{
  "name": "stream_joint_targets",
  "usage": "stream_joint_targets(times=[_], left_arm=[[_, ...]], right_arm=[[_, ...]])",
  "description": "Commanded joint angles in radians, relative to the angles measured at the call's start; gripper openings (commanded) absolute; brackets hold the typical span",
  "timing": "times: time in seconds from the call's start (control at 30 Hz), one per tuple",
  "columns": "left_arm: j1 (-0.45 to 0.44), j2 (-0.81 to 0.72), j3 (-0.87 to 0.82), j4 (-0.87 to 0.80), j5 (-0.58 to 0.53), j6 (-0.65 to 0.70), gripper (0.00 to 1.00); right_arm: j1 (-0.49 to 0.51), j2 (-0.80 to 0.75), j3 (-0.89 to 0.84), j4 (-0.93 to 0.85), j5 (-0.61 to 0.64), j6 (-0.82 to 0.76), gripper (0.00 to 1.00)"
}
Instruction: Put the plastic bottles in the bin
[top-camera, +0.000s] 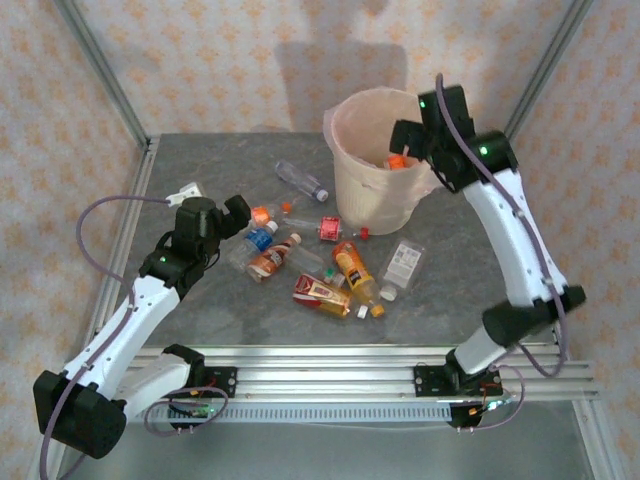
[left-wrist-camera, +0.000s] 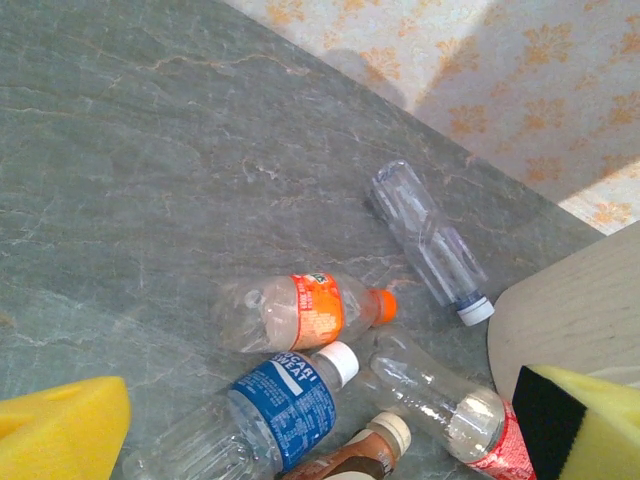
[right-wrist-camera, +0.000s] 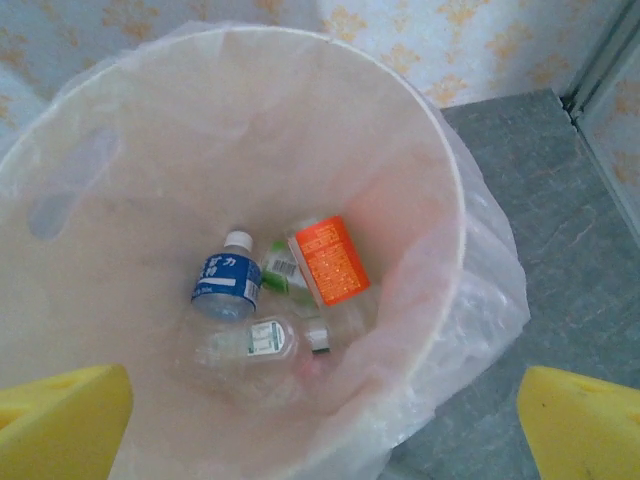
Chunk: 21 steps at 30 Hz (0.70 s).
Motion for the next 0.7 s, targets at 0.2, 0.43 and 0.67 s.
stream_joint_targets(times=[0.2, 0.43, 0.67], left_arm=[[0.01, 0.036, -0.021, 0.09, 0.034, -0.037, 1.0], [0.01, 0.093, -0.013, 0.121, 0.072, -0.049, 1.0], [0.009, 0.122, 0.005, 0.12, 0.086, -0.046, 1.0]], right_arm=[[0.04, -0.444, -0.578, 0.246, 0.042, 0.194, 0.99], [0.053, -0.505, -0.766, 0.19, 0.01, 0.299, 0.99], [0.058, -0.498, -0.973, 0.216, -0.082, 0.425, 0.99]])
